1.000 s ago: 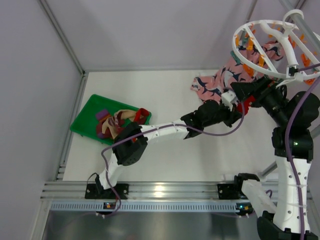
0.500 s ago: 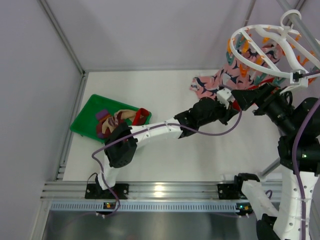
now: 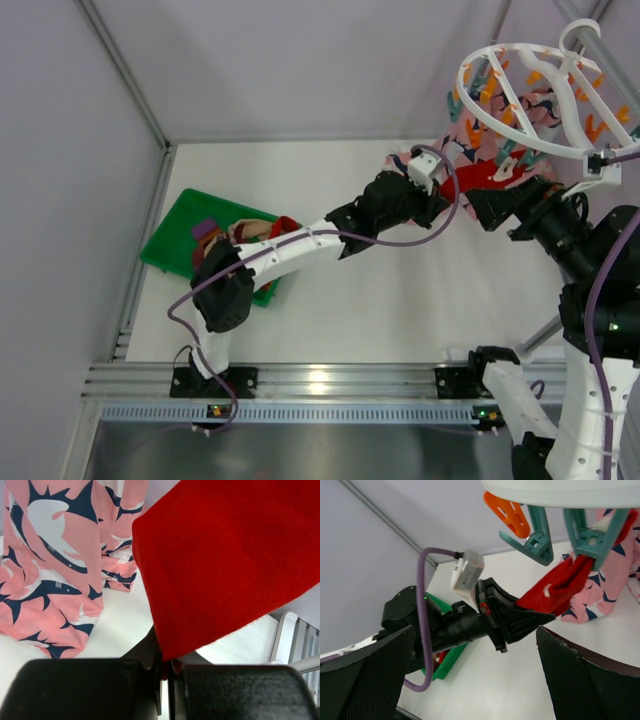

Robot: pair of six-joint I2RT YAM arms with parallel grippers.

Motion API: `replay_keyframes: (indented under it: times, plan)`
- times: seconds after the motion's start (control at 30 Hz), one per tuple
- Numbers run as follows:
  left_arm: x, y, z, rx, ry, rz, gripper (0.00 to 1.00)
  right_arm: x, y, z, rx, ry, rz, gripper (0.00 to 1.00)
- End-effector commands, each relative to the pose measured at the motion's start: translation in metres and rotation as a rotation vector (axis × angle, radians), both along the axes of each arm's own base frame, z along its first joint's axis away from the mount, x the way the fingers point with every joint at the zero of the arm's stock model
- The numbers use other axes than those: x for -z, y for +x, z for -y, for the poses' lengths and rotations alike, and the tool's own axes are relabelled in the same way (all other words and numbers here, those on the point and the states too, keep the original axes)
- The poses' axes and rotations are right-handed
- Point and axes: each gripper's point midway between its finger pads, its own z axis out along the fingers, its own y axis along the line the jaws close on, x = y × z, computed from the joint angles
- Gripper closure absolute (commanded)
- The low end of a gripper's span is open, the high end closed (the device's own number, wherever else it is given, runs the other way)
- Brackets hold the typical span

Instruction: Remove the socks clipped to the hanger

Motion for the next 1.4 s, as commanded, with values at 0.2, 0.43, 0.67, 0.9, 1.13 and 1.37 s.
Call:
replay_keyframes:
  times: [0.2,0.43,0.67,0.9,1.13,1.37]
  plan:
    - [-0.042,-0.021,-0.024,0.05,-0.05,0.018,1.0,-0.012,0.013,0.036,0.195,-0.1,0.021,0.01]
    - [-0.043,-0.033,-0.027,0.096,-0.06,-0.004,1.0,-0.03,0.024,0.043,0.231,-0.111,0.078,0.01]
    - [-0.04,-0.042,-0.032,0.112,-0.062,-0.03,1.0,-0.041,0.031,0.056,0.308,-0.106,0.108,0.08]
    - [-0.039,-0.049,-0.027,0.148,-0.081,-0.079,1.0,-0.055,0.029,0.052,0.298,-0.059,0.142,0.26]
    - [-0.043,-0.059,-0.025,0.208,-0.097,-0.107,1.0,-0.061,0.024,0.049,0.284,-0.059,0.152,0.29]
    - [-0.053,-0.083,-0.024,0.37,-0.136,-0.195,1.0,-0.049,0.022,0.043,0.247,-0.068,0.131,0.28]
